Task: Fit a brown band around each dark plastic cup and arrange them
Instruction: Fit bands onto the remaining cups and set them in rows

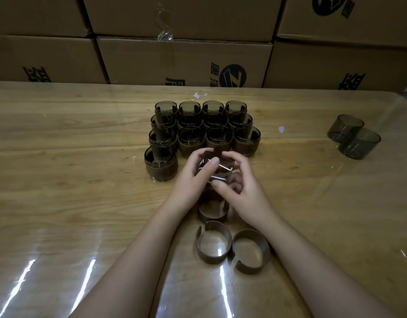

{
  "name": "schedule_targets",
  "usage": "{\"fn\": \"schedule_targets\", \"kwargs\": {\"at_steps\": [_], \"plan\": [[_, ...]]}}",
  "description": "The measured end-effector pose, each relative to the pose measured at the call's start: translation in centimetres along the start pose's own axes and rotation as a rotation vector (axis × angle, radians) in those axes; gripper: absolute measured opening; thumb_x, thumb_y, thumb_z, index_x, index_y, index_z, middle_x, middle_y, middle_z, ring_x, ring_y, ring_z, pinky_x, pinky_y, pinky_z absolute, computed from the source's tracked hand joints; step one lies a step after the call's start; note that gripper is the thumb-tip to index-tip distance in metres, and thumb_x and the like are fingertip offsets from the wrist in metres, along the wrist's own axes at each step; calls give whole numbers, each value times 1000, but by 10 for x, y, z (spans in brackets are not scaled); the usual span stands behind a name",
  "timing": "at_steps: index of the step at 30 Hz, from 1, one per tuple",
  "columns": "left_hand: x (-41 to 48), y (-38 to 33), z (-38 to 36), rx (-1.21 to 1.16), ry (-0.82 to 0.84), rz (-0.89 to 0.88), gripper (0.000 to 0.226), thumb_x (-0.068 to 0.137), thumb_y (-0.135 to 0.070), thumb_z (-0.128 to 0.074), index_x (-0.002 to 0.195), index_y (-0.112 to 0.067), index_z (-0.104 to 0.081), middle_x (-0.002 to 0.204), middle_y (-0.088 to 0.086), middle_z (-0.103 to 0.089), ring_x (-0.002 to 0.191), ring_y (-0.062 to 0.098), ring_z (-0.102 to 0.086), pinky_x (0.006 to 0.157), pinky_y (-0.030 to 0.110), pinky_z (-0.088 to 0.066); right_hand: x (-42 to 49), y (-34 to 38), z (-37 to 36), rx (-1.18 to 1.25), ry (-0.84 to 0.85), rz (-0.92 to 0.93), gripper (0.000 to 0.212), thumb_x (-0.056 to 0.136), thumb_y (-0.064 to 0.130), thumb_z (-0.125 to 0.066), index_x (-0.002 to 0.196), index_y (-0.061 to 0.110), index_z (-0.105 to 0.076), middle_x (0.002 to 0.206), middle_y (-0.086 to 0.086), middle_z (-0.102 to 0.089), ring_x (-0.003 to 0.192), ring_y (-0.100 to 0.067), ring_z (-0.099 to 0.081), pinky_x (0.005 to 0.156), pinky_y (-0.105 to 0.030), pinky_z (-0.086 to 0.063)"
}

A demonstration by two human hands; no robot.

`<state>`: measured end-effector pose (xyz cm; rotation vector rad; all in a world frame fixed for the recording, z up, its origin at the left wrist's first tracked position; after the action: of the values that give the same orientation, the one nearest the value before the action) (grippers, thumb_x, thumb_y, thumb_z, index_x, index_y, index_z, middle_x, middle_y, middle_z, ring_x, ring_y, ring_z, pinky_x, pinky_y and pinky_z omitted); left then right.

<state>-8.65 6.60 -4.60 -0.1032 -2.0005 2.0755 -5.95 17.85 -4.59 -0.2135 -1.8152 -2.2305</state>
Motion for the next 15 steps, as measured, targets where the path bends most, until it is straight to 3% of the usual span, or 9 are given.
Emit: {"fn": "schedule_targets", "kwargs": {"at_steps": [4, 6, 10, 13, 15], "plan": [[-1, 7, 1, -61, 21, 56, 72, 72, -44, -66, 135, -11, -51, 112, 3, -66, 86, 0, -65, 63, 15, -51, 2, -1, 7, 74, -46, -36, 46, 81, 54, -66, 119, 46, -42, 113, -8, -61, 74, -10, -62, 62, -19, -49], [-1, 7, 4, -84, 4, 48, 65, 73, -45, -73, 128, -13, -58, 111, 8, -68, 89, 10, -66, 66, 19, -53, 3, -3, 7, 51, -28, -47, 43, 82, 56, -59, 120, 45, -41, 108, -11, -62, 74, -12, -62, 62, -17, -49], [1, 7, 13, -122, -76, 18, 47, 69, -46, -76, 109, -22, -69, 99, -2, -72, 93, 13, -67, 75, 28, -53, 5, -9, 5, 119, -3, -113, 47, 87, 50, -44, 129, 30, -43, 77, 4, -68, 70, -5, -63, 61, -17, -47], [3, 5, 21, -208, -131, -18, 44, 67, -46, -73, 106, -25, -67, 100, -1, -72, 97, 20, -66, 84, 40, -52, 3, -11, 3, 55, 45, -127, 31, 90, 43, -55, 120, 38, -48, 79, 7, -65, 72, 0, -60, 63, -13, -46], [2, 3, 24, -243, -161, -25, 51, 64, -45, -75, 110, -27, -62, 104, -4, -72, 102, 21, -66, 82, 34, -53, 1, -11, 0, -104, 133, -127, 25, 87, 32, -69, 103, 45, -54, 86, 9, -58, 71, 1, -56, 64, -12, -46]]}}
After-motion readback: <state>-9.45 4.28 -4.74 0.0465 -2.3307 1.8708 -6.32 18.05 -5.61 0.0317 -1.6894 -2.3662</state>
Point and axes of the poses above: each hand's wrist, its own x-axis towards the middle knuckle, its own z-axis out of the back of the hand, y = z × x, the point moved 9 cm from there along x, towards the middle knuckle
